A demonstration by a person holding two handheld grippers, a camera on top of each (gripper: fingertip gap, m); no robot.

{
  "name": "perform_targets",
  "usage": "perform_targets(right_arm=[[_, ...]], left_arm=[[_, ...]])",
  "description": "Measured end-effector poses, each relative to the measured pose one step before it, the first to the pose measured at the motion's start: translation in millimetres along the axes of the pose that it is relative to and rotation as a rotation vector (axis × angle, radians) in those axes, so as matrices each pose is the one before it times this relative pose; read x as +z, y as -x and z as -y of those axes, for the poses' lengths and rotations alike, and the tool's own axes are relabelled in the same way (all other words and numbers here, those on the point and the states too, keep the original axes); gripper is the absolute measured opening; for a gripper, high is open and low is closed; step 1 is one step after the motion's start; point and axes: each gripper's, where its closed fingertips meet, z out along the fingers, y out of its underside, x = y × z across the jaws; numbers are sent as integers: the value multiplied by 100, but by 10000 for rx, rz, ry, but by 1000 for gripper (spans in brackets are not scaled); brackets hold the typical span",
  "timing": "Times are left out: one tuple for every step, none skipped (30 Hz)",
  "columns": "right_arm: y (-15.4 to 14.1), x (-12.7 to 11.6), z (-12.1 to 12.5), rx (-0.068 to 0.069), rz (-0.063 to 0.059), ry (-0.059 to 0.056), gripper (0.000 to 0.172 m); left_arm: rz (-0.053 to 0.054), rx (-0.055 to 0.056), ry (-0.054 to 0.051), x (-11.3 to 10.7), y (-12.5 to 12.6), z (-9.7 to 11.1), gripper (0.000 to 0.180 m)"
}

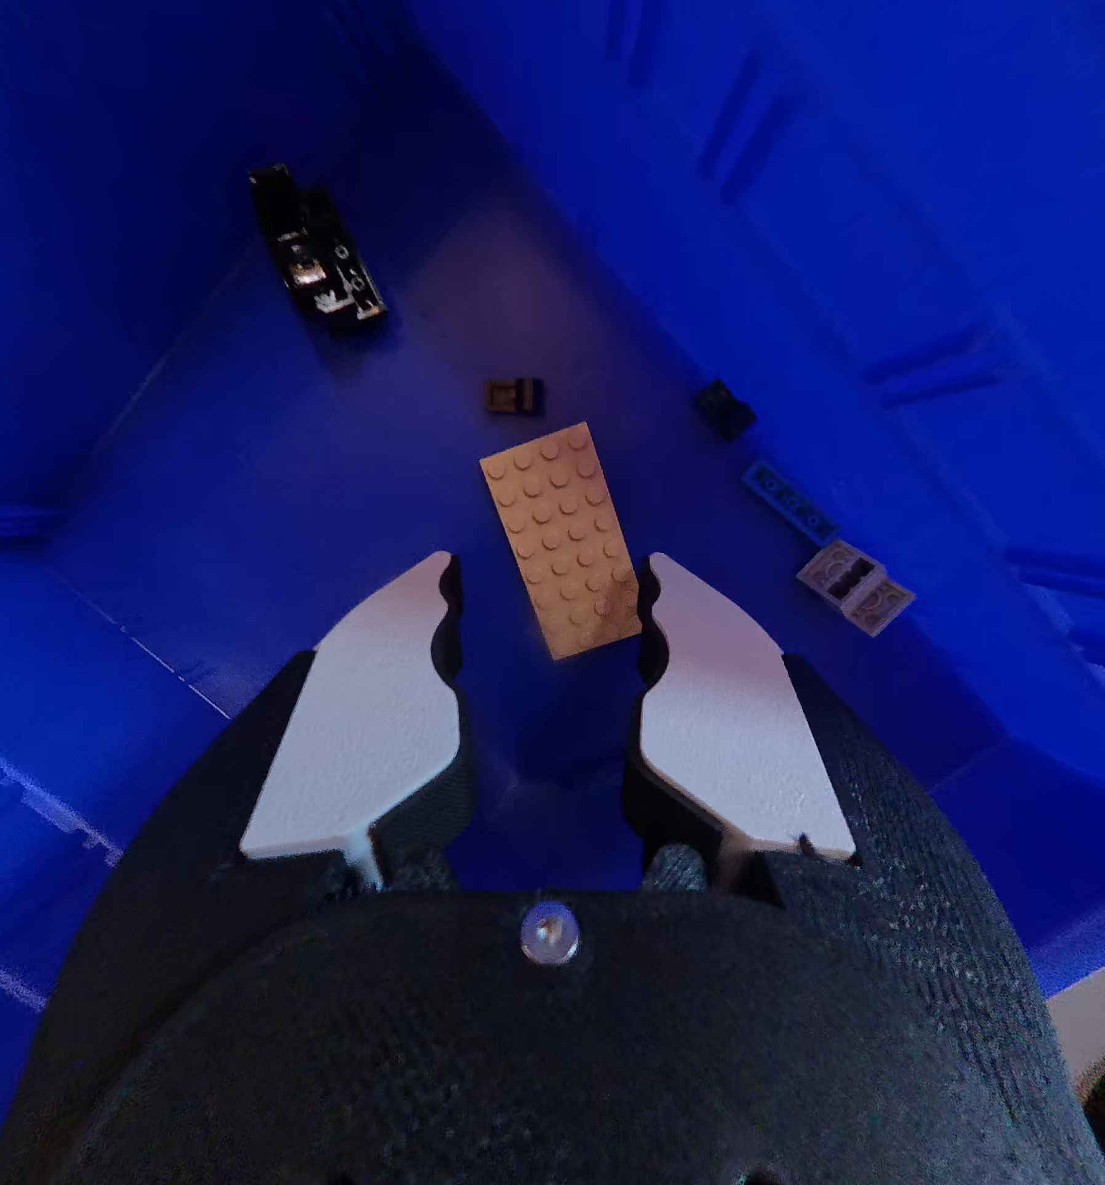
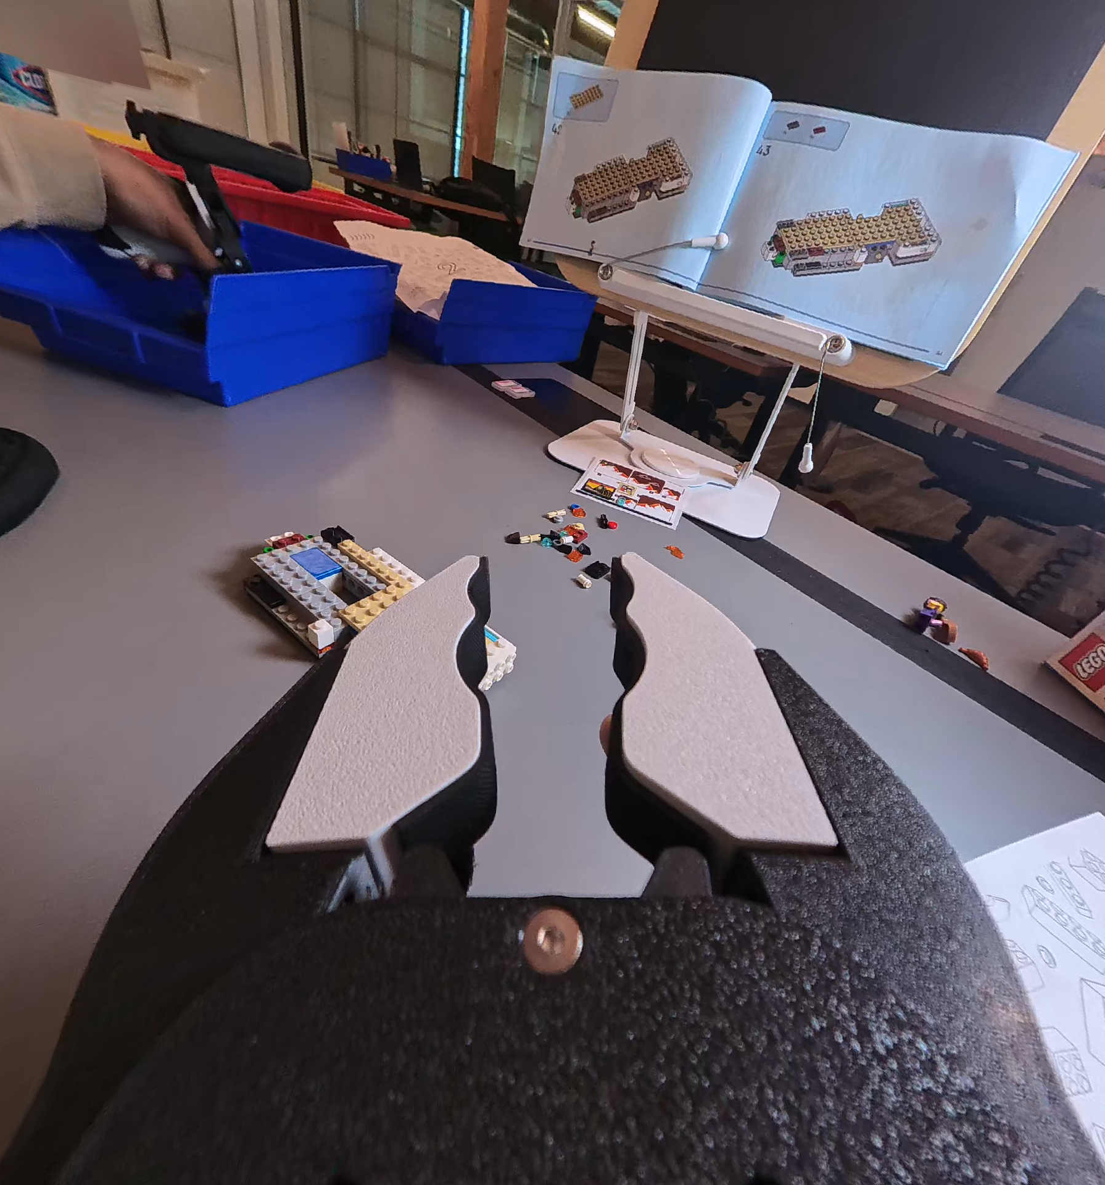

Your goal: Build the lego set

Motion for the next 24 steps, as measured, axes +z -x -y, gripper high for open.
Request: perform_targets(right_arm=[[29, 0, -7, 0, 13, 8, 36], [26, 12, -21, 0, 14, 11, 36], [36, 23, -44, 0, 15, 23, 36], [54, 25, -47, -3, 21, 28, 36], [61, 12, -17, -12, 23, 21, 36], [68, -6, 20, -25, 12, 12, 35], [41, -33, 51, -38, 3, -8, 35], [23, -57, 98, -40, -5, -23, 35], [6, -62, 119, -30, -10, -27, 35], [-4, -66, 131, -20, -12, -30, 35], [-22, -70, 131, -15, -19, -33, 34], [-23, -71, 147, -19, -22, -36, 34], [-19, -58, 115, -20, -19, -34, 34], [-6, -38, 70, -14, -8, -22, 34], [-2, 13, -12, -2, 2, 1, 34], [15, 67, -90, 20, 17, 31, 34], [69, 101, -152, 33, 49, 50, 34], [115, 97, -161, 24, 65, 55, 34], [124, 82, -160, -7, 52, 55, 34], [124, 74, -138, -39, 43, 60, 34], [99, 46, -101, -48, 33, 53, 34], [79, 18, -37, -41, 24, 30, 34], [47, 3, -21, -26, 14, 19, 34], [11, -18, -5, -14, 3, 14, 34]], left_arm=[[13, 66, 225, 322, -98, -374, 57], [-261, -143, -211, 46, -412, 337, 54], [-114, -43, 91, 149, -235, -108, 53], [-43, 113, -94, -12, -198, 135, 44], [-18, 126, -29, -10, -166, 36, 38], [-6, 59, -18, -5, -72, 1, 37], [-5, 44, -30, 1, 1, 10, 36], [-15, 104, -87, -11, -10, 31, 36], [-8, 127, -87, -46, -15, -34, 35], [74, 214, -28, -158, 43, -172, 35], [83, 270, -200, -466, -77, 49, 35], [71, 123, -531, -1004, -211, 570, 35], [30, 129, -782, -1594, -484, 1105, 35], [-7, 327, -980, -2011, -926, 1601, 35], [10, 340, -925, -2129, -1281, 1826, 35], [-142, 473, -850, -1999, -1871, 1944, 35], [-345, 649, -792, -1695, -2509, 1981, 35], [-349, 536, -596, -1184, -2694, 1798, 35], [-470, 503, -339, -505, -2958, 1371, 35], [-809, 556, -87, 170, -3471, 796, 35], [-800, 486, 76, 820, -3336, 361, 35], [-717, 420, 155, 1319, -2971, 53, 35], [-939, 323, 303, 1607, -3007, -322, 35], [-870, 245, 221, 1761, -2631, -264, 35]])
